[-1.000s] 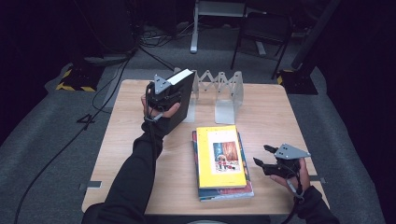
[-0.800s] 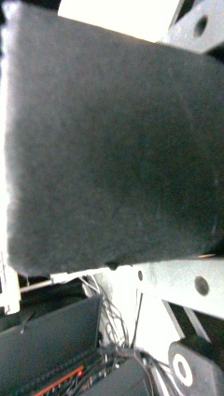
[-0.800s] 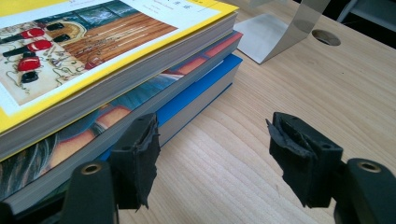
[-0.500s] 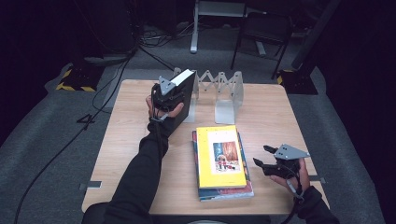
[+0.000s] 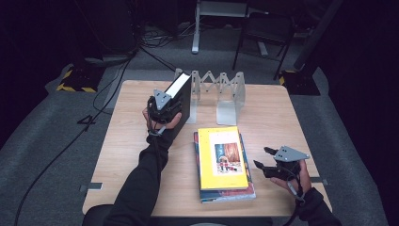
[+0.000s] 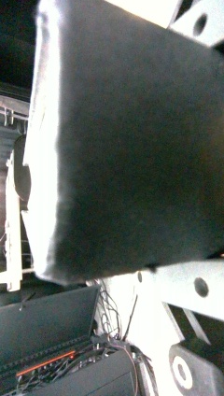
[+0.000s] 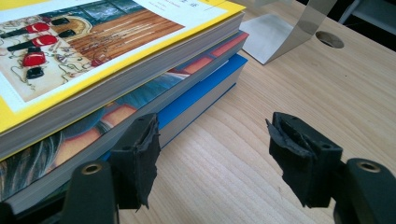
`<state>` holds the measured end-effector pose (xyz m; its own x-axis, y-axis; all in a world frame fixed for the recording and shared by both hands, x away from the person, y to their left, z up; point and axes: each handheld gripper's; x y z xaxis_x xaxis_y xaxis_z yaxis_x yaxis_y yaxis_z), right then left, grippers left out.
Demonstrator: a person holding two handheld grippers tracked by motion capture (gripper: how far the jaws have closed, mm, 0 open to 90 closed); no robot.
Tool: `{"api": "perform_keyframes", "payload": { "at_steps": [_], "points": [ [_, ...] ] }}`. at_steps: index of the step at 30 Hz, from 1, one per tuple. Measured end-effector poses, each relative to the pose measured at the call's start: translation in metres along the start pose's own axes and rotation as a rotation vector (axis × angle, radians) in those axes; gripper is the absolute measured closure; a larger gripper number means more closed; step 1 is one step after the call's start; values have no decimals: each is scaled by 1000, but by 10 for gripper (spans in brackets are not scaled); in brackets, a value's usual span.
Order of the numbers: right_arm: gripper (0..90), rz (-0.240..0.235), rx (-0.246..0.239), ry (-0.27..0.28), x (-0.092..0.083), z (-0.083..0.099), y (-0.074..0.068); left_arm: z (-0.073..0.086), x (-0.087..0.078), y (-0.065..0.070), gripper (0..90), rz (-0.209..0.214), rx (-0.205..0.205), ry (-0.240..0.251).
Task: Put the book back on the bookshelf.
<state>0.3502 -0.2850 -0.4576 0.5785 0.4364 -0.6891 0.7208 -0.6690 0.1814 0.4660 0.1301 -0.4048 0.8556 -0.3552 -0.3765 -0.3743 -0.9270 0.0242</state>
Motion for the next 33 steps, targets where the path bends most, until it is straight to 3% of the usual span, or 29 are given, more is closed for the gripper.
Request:
{"api": "perform_keyframes", "payload": {
  "at_steps": [3, 10, 15, 18, 22, 30, 33],
  "points": [
    [336, -1, 2, -3, 0, 1, 0, 9, -2, 0, 506, 2, -7, 4],
    [336, -1, 3, -5, 0, 0, 0, 14, -5, 8, 501, -17, 28, 8],
    [336, -4, 2, -12, 0, 1, -1, 28, 0, 8, 488, -28, -4, -15],
    [336, -3, -2, -10, 1, 1, -1, 31, 0, 10, 488, -40, -1, -17],
    [336, -7, -5, -16, 2, 1, -1, 30, 3, 14, 502, -74, -11, -9],
    [336, -13, 0, -20, 4, 1, -2, 18, 19, 14, 505, -98, -48, -27],
    [336, -18, 2, -23, 4, 2, -2, 17, 23, 18, 499, -127, -41, -18]
  ]
}}
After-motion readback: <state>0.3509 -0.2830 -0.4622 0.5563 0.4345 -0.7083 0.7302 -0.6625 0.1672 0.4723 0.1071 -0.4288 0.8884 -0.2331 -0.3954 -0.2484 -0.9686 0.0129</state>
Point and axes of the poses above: each handheld gripper's, and its own axes: x roughly forward along the jaws, z roughly out of its underside, y roughly to its right, and after that the axes turned 10 degrees about -y, right-handed
